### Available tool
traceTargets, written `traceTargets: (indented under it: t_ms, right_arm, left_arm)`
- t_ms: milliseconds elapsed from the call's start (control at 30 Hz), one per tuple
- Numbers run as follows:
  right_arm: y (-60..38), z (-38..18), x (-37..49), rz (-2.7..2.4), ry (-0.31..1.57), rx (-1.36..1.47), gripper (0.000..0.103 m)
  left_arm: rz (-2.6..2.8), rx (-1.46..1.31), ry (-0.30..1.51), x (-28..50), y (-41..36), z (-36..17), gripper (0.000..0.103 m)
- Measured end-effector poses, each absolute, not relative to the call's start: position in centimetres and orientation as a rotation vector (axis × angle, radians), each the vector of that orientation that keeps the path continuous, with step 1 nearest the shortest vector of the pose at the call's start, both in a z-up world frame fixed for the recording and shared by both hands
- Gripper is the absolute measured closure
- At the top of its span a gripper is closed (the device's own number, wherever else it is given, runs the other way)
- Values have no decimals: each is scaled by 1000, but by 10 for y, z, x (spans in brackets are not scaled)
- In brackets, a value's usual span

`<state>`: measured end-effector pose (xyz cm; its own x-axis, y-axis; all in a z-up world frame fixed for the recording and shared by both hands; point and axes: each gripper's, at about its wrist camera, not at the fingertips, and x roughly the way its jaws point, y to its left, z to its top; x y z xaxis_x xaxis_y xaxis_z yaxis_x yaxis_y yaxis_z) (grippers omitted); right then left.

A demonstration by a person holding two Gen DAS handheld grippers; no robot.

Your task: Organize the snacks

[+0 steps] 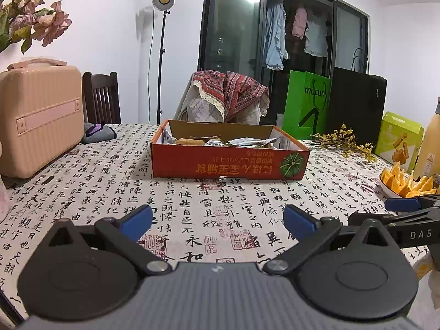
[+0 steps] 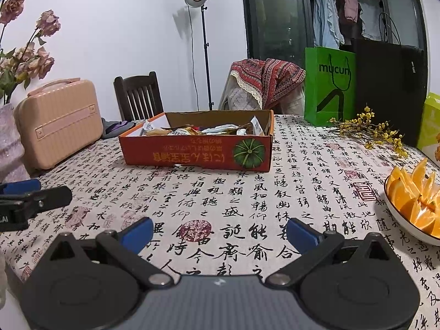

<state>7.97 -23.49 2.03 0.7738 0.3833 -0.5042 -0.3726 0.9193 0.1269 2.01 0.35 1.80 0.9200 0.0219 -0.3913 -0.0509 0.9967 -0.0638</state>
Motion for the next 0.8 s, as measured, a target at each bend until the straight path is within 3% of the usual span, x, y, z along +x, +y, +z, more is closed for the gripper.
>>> traceTargets:
  t_ms: [800]
  right_arm:
    - [-233, 14, 80, 404, 559, 11, 0]
  left_arm:
    - [13, -82, 399, 18, 2, 18, 0]
